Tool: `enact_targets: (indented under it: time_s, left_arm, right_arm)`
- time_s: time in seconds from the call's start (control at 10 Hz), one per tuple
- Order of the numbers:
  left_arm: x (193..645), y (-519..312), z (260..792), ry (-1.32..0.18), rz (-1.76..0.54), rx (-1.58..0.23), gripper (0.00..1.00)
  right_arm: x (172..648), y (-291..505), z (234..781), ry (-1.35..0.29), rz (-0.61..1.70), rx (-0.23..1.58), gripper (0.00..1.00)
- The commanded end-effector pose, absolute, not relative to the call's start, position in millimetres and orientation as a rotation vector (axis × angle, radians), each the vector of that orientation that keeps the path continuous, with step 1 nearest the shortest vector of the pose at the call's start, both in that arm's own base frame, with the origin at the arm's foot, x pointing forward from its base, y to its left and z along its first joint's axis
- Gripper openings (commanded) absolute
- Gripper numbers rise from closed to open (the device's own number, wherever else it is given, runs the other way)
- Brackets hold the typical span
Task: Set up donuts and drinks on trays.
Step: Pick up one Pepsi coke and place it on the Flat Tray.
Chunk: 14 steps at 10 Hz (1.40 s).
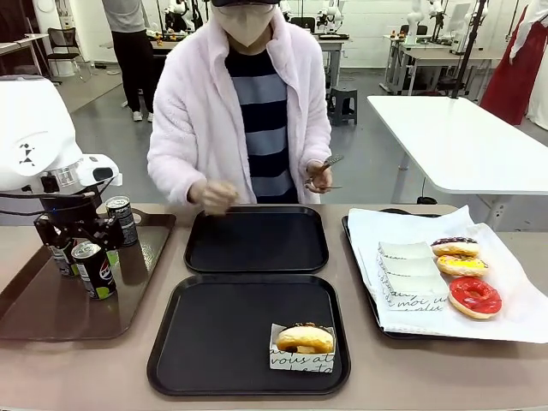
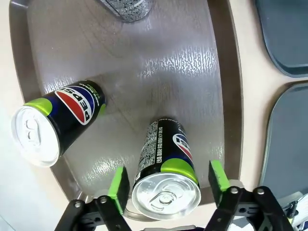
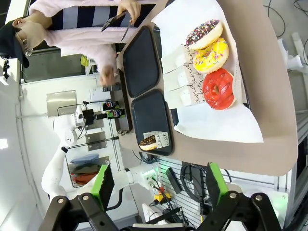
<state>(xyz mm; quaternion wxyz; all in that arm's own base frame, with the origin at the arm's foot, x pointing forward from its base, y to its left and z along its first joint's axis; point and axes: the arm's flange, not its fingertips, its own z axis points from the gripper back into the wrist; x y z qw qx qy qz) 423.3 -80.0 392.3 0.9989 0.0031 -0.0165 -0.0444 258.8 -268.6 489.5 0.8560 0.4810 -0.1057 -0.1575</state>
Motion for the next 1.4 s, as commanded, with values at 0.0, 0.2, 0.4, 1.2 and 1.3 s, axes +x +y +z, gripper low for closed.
enact_targets:
  time_s: [0.0, 0.2, 0.4, 1.2, 1.3]
  left_arm:
    - [424.9, -84.7, 393.4, -0.048, -0.045, 0.050, 0.40]
    - [424.0, -84.2, 393.6, -0.025, -0.022, 0.067, 0.31]
    - [425.4, -84.1, 396.6, -0.006, -0.008, 0.078, 0.00]
    - [380.9, -99.0, 514.0, -0.058, -0.017, 0.008, 0.44]
    - [380.9, -99.0, 514.0, -0.058, -0.017, 0.008, 0.44]
  right_arm:
    - [259.8, -268.4, 490.5, -0.229, -0.332, 1.026, 1.00]
    - [259.8, -268.4, 490.5, -0.229, -0.332, 1.026, 1.00]
    - [259.8, -268.4, 490.5, -0.229, -0.332, 1.026, 1.00]
    - [259.8, -268.4, 490.5, -0.229, -0.332, 1.026, 1.00]
    - [259.8, -268.4, 490.5, -0.229, -0.332, 1.026, 1.00]
